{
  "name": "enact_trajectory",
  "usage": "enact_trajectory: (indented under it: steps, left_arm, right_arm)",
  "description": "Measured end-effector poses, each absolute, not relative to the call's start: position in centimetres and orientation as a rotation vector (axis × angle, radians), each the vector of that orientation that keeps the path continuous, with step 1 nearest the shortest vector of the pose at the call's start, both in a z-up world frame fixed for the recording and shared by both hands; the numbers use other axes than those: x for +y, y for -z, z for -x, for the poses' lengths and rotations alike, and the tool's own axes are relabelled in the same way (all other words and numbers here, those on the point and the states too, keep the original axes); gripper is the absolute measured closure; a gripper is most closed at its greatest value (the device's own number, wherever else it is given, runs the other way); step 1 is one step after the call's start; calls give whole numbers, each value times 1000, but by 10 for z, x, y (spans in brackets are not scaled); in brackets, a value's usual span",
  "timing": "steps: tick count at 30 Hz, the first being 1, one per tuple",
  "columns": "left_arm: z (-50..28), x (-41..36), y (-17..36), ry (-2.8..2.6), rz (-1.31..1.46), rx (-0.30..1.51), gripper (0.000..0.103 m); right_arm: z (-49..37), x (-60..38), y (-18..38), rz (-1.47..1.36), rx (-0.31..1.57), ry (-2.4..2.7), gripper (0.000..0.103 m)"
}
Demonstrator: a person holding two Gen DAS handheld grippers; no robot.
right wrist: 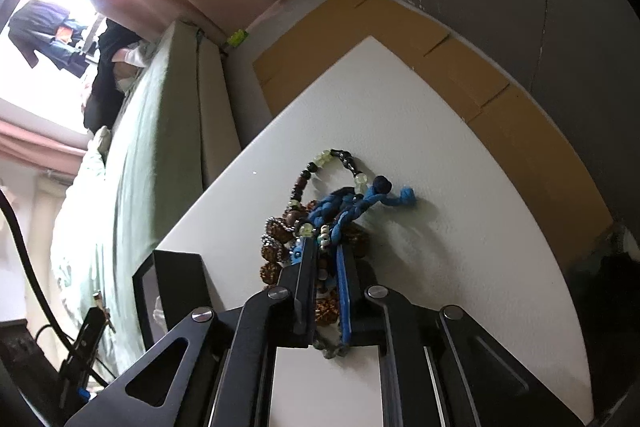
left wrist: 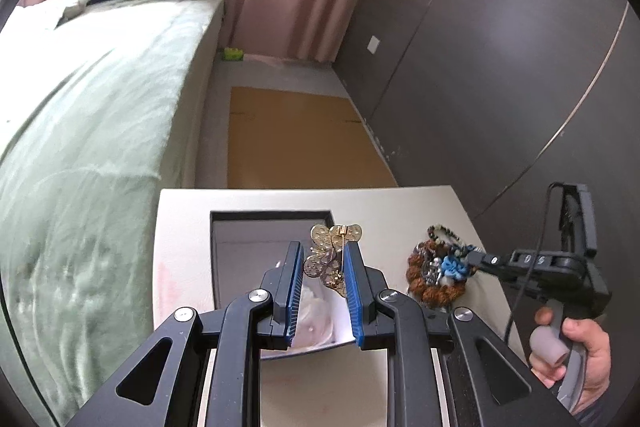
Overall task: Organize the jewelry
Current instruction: 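Drop the gold pendant into the box with the left gripper while the right gripper grasps the blue beaded bracelet, then carry the blue beaded bracelet into the box and open the right gripper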
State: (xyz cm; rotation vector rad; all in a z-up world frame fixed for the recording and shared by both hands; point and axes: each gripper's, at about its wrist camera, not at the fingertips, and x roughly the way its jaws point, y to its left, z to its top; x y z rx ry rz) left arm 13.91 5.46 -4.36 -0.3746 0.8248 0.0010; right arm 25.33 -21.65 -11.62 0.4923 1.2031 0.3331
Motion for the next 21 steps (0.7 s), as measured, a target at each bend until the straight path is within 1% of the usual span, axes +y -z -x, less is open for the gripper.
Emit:
enact_trajectory:
  steps: [9, 11, 12, 13, 14, 15, 16, 21]
  left_arm:
    - [-140, 46, 69, 68, 355, 952, 82]
    - [-141, 47, 73, 98, 373, 973, 80]
    - [-141, 49, 73, 98, 383, 979, 76]
    - [-141, 52, 73, 97, 402, 982, 68]
    - [-140, 56, 72, 94, 413, 977, 62]
    - [-138, 59, 70, 87, 423, 966, 50]
    - [-136, 62, 67, 80, 430, 950, 43]
    - [-125, 80, 52, 57, 460, 884, 41]
  right_arm:
    - [-236, -217, 88, -498, 1125, -358, 93]
    - [-230, -217, 80, -499, 1100, -374, 93]
    - [-228, -216, 77, -501, 1089, -383, 93]
    - [-227, -214, 74, -503, 1080, -391, 93]
    - [-225, -214, 71, -504, 1068, -403, 93]
    - [-223, -212, 68, -505, 1054, -416, 93]
    - [-220, -208, 65, -507, 1045, -429, 93]
    - [-209, -182, 52, -504, 1004, -531, 93]
